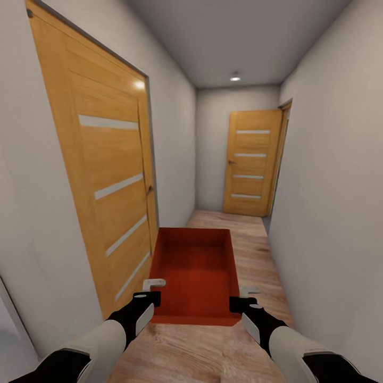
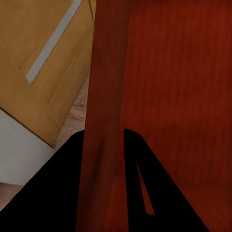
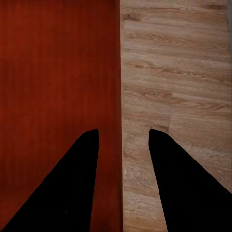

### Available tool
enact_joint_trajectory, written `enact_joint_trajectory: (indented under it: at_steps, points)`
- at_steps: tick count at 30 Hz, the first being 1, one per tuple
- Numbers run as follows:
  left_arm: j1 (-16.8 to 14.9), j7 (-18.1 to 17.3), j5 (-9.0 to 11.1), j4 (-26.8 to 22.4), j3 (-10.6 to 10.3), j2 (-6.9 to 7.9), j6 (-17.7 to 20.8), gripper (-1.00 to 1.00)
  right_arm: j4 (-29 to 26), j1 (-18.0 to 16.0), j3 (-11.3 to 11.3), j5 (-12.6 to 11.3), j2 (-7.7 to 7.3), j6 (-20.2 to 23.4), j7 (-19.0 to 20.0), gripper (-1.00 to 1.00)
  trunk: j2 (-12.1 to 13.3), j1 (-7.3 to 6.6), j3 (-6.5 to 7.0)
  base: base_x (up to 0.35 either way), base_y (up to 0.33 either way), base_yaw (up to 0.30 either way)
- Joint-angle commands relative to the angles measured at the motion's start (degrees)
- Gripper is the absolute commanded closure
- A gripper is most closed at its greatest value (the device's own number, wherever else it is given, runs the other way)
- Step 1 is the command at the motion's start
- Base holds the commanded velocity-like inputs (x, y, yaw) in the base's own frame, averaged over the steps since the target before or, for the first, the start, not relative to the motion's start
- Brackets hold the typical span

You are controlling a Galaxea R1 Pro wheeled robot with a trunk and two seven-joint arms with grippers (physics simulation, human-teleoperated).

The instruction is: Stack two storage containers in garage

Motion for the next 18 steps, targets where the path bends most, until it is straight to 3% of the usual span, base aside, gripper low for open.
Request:
enact_joint_trajectory:
  at_steps: [1, 12, 18]
  points:
    - [-0.03, 1.05, -1.25, -0.33, 0.43, 0.16, 0.25, 1.00, 0.16, 0.01, 0.29, -1.06, 0.02, -0.01, -0.23, 1.00, -0.04, 0.05, -0.02, 0.322, 0.000, 0.000]
    - [-0.04, 1.05, -1.25, -0.33, 0.43, 0.16, 0.25, 1.00, 0.16, 0.01, 0.29, -1.07, -0.06, 0.01, -0.29, 1.00, -0.04, 0.05, -0.02, 0.322, 0.000, -0.004]
    - [-0.04, 1.05, -1.25, -0.33, 0.43, 0.16, 0.28, 1.00, 0.16, 0.01, 0.33, -1.07, 0.09, 0.23, -0.32, 1.00, -0.04, 0.05, -0.02, 0.322, 0.000, -0.181]
